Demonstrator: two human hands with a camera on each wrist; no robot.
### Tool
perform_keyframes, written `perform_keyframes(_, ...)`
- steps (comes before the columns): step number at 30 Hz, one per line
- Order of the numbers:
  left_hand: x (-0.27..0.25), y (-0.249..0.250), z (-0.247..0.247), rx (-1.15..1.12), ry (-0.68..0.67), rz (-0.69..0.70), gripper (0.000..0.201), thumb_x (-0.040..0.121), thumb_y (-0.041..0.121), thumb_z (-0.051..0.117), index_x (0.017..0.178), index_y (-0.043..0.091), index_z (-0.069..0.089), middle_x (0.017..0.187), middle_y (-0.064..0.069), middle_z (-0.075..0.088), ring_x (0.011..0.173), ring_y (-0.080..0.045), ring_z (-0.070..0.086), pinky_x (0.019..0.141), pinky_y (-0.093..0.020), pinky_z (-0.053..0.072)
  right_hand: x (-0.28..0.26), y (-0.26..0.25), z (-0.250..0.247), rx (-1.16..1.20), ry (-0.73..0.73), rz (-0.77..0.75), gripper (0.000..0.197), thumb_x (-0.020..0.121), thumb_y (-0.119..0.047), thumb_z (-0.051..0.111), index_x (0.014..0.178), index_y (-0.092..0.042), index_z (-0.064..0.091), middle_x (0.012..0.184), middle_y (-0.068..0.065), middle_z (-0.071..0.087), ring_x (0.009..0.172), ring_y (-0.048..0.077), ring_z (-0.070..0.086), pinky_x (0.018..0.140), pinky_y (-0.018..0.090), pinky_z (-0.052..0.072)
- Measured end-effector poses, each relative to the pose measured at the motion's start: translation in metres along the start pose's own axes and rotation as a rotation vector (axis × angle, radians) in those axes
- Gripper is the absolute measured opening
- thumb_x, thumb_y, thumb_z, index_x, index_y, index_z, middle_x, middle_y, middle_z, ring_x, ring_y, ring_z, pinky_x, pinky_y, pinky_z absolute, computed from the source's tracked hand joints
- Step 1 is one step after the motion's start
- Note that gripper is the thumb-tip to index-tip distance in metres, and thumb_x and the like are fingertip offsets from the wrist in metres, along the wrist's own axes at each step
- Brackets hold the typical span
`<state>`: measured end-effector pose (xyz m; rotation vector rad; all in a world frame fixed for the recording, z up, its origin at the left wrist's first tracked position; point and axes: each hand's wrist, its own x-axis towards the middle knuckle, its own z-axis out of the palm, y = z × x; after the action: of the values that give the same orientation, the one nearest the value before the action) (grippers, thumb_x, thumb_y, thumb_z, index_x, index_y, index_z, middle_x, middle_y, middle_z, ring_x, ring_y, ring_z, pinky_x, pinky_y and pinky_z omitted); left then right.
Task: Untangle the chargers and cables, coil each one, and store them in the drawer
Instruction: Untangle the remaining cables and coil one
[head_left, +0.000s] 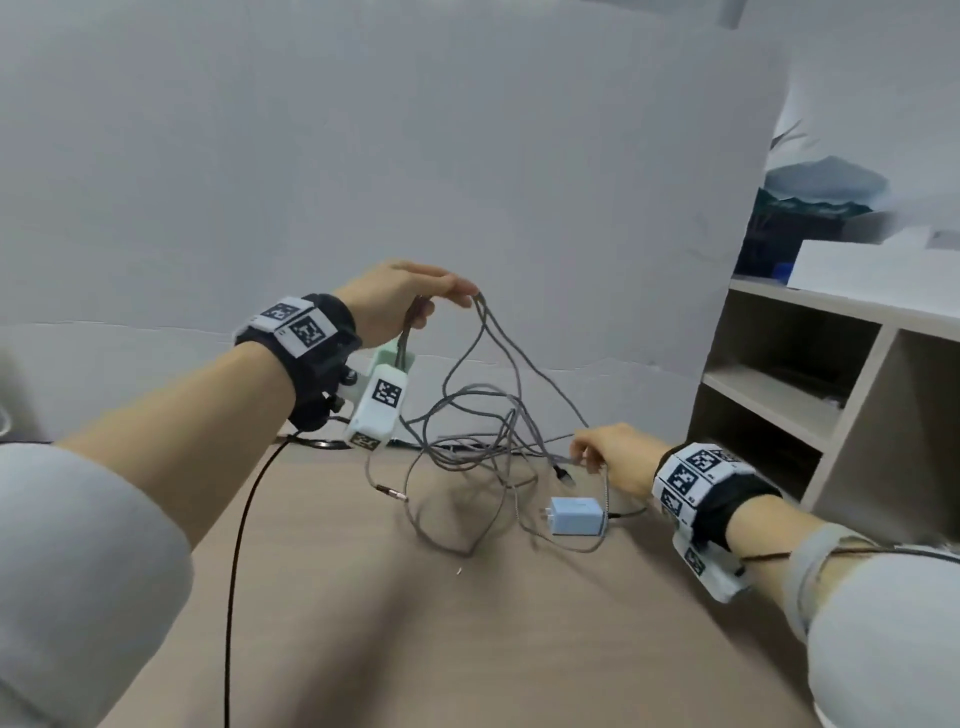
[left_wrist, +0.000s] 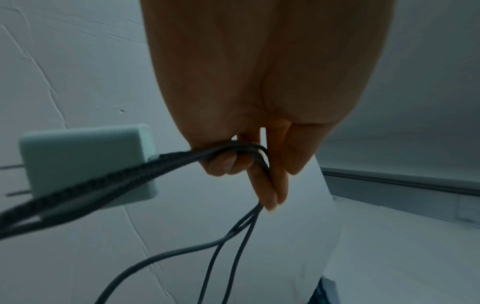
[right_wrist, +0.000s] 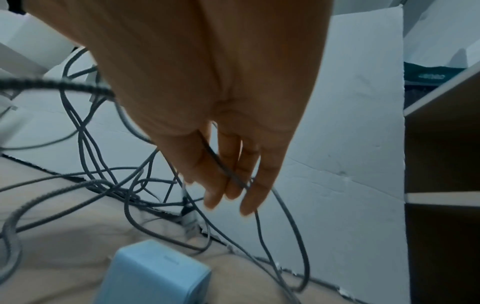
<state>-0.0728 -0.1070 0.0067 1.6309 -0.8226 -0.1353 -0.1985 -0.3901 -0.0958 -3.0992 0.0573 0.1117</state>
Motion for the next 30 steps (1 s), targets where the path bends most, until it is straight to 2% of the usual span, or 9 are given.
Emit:
perform_keyframes(2, -0.007, 0.004, -0.001, -0.011, -0.064, -0.001, 0.029, 0.104, 0.012, 0.045, 0.114, 0.008, 0.072, 0.117, -0.004, 0.073, 0.069, -0.009, 0.042, 0.063, -0.019, 0.035, -0.003, -0.007, -0.011, -0.024, -0.113, 0.005, 0.07, 0.088, 0.007, 0.048, 0.148, -0.025, 0.039, 0.131, 0.003, 0.06, 0.107, 0.019, 0.059, 0.085, 0.027, 0.05)
perform_keyframes(4, -0.012, 0.005, 0.001, -0.042, -0.071, 0.006, 0.03, 0.104, 0.011, 0.044, 0.113, 0.008, 0.072, 0.122, -0.006, 0.072, 0.07, -0.009, 0.042, 0.065, -0.02, 0.034, -0.007, -0.015, -0.031, 0.107, -0.193, -0.011, 0.082, 0.087, 0.002, 0.056, 0.156, -0.029, 0.025, 0.134, 0.003, 0.058, 0.096, 0.015, 0.061, 0.074, 0.026, 0.052)
perform_keyframes(9, -0.017, 0.012, 0.02, -0.101, -0.034, 0.028, 0.027, 0.098, 0.014, 0.048, 0.093, 0.011, 0.073, 0.121, -0.011, 0.072, 0.072, -0.01, 0.04, 0.065, -0.023, 0.031, -0.009, -0.056, -0.07, 0.588, -0.004, -0.07, 0.055, 0.092, -0.014, 0.062, 0.145, -0.023, 0.047, 0.109, 0.005, 0.065, 0.093, 0.018, 0.059, 0.085, 0.036, 0.055)
perform_keyframes(13, -0.019, 0.029, 0.037, -0.158, -0.08, 0.096, 0.029, 0.099, 0.015, 0.044, 0.089, 0.016, 0.071, 0.125, -0.011, 0.07, 0.084, -0.012, 0.049, 0.065, -0.022, 0.032, -0.001, -0.103, -0.064, 0.64, 0.092, -0.229, 0.055, 0.095, -0.037, 0.064, 0.145, -0.022, 0.048, 0.136, 0.002, 0.059, 0.125, 0.018, 0.056, 0.104, 0.034, 0.043)
perform_keyframes(16, -0.016, 0.039, 0.035, -0.187, -0.037, 0.164, 0.028, 0.095, 0.012, 0.044, 0.093, 0.016, 0.072, 0.122, -0.011, 0.071, 0.105, -0.017, 0.051, 0.063, -0.022, 0.032, 0.009, -0.111, -0.045, 0.363, 0.1, -0.236, 0.039, 0.094, -0.044, 0.064, 0.127, -0.023, 0.065, 0.12, -0.002, 0.066, 0.109, 0.016, 0.063, 0.086, 0.027, 0.047)
perform_keyframes(19, -0.014, 0.035, 0.014, -0.162, 0.106, 0.182, 0.025, 0.084, 0.016, 0.054, 0.097, 0.016, 0.076, 0.114, -0.012, 0.074, 0.092, -0.022, 0.046, 0.059, -0.023, 0.027, 0.014, -0.096, -0.029, 0.272, 0.213, -0.218, 0.017, 0.095, -0.028, 0.063, 0.103, -0.017, 0.073, 0.096, -0.002, 0.068, 0.089, 0.017, 0.063, 0.075, 0.027, 0.045)
perform_keyframes(21, -0.015, 0.026, -0.002, -0.053, 0.191, 0.17, 0.023, 0.088, 0.014, 0.058, 0.102, 0.018, 0.076, 0.113, -0.009, 0.075, 0.074, -0.011, 0.046, 0.057, -0.024, 0.025, 0.013, -0.079, -0.03, 0.35, 0.302, -0.16, 0.01, 0.094, -0.024, 0.063, 0.095, -0.018, 0.072, 0.087, -0.003, 0.067, 0.082, 0.015, 0.061, 0.076, 0.028, 0.045)
perform_keyframes(24, -0.017, 0.005, -0.019, 0.095, 0.287, 0.112, 0.029, 0.097, 0.003, 0.05, 0.106, 0.02, 0.072, 0.105, -0.003, 0.076, 0.054, -0.001, 0.04, 0.056, -0.024, 0.024, 0.007, -0.052, -0.041, 0.446, 0.459, -0.014, 0.015, 0.091, -0.026, 0.066, 0.078, -0.019, 0.065, 0.073, -0.003, 0.061, 0.069, 0.014, 0.053, 0.068, 0.028, 0.04)
perform_keyframes(30, -0.016, -0.038, -0.015, 0.212, 0.394, 0.007, 0.02, 0.1, 0.009, 0.054, 0.11, 0.011, 0.072, 0.075, 0.008, 0.074, 0.054, -0.006, 0.037, 0.042, -0.013, 0.028, -0.002, -0.026, -0.066, 0.517, 0.726, 0.136, 0.041, 0.081, -0.013, 0.067, 0.063, -0.02, 0.031, 0.06, -0.003, 0.034, 0.057, 0.019, 0.029, 0.052, 0.031, 0.025)
